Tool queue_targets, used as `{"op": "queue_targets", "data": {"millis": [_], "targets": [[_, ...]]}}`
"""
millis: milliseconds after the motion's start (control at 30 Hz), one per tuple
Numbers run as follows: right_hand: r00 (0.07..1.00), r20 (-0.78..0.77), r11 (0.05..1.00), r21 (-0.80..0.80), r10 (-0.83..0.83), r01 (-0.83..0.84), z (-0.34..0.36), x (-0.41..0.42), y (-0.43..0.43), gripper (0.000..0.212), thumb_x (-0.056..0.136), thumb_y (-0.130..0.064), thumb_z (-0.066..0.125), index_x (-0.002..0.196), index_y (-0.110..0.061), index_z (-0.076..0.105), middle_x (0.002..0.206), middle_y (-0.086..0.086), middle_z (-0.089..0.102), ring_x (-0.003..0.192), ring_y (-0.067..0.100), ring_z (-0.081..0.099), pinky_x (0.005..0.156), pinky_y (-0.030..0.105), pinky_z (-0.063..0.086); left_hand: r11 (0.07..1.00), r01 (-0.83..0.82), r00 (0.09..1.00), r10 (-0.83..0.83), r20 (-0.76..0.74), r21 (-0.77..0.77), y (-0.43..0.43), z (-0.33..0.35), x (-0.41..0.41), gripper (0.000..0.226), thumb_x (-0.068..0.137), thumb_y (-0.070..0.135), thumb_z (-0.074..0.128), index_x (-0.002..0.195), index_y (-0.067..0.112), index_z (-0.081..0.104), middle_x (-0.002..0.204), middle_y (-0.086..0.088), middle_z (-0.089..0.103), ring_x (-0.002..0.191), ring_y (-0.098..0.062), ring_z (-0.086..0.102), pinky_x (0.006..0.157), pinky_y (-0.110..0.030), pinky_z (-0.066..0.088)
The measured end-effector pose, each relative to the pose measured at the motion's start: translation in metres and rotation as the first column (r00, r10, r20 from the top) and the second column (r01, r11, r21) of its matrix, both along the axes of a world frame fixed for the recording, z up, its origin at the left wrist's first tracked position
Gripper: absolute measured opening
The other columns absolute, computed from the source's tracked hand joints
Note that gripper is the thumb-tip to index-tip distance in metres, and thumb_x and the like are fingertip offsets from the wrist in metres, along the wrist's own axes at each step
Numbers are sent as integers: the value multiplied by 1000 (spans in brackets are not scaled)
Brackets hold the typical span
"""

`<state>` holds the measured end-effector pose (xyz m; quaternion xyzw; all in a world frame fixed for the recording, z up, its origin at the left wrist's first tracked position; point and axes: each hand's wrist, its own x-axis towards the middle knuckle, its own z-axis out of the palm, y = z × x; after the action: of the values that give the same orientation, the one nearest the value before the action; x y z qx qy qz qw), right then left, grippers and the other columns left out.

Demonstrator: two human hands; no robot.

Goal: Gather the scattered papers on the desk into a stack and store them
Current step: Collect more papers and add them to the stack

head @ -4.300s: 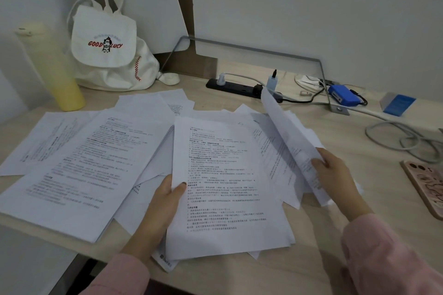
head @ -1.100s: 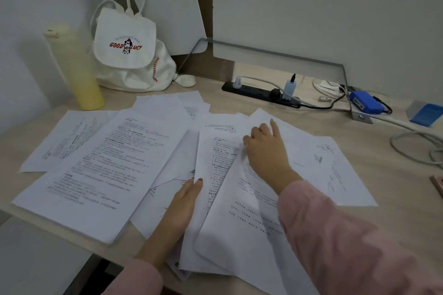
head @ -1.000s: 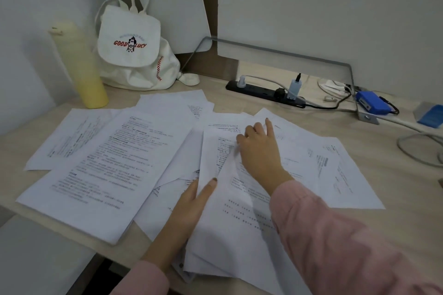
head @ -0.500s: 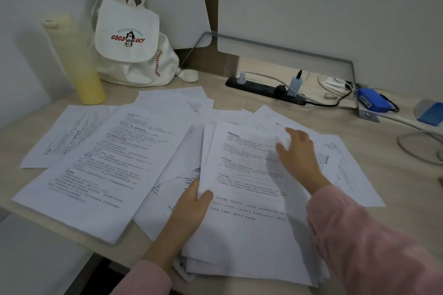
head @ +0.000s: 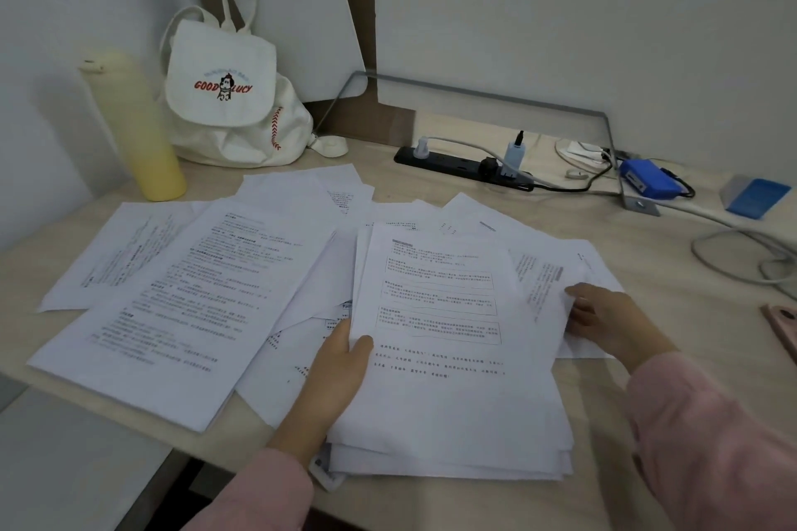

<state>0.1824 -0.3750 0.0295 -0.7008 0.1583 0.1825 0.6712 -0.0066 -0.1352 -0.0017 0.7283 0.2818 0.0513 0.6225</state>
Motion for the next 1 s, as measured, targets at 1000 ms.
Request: {"op": "queue_targets", "data": {"millis": [1000], "targets": [[829,374,843,500,-416,197,47,-14,-20,39,95,-7,45,134,-12,46,109,-8,63,96,8,62,74,20,58,999,-52,998,53,-33,14,1,8,-6,35,97,14,40,130,14,50,122,-6,61,110,-23,57,99,-41,45]]}}
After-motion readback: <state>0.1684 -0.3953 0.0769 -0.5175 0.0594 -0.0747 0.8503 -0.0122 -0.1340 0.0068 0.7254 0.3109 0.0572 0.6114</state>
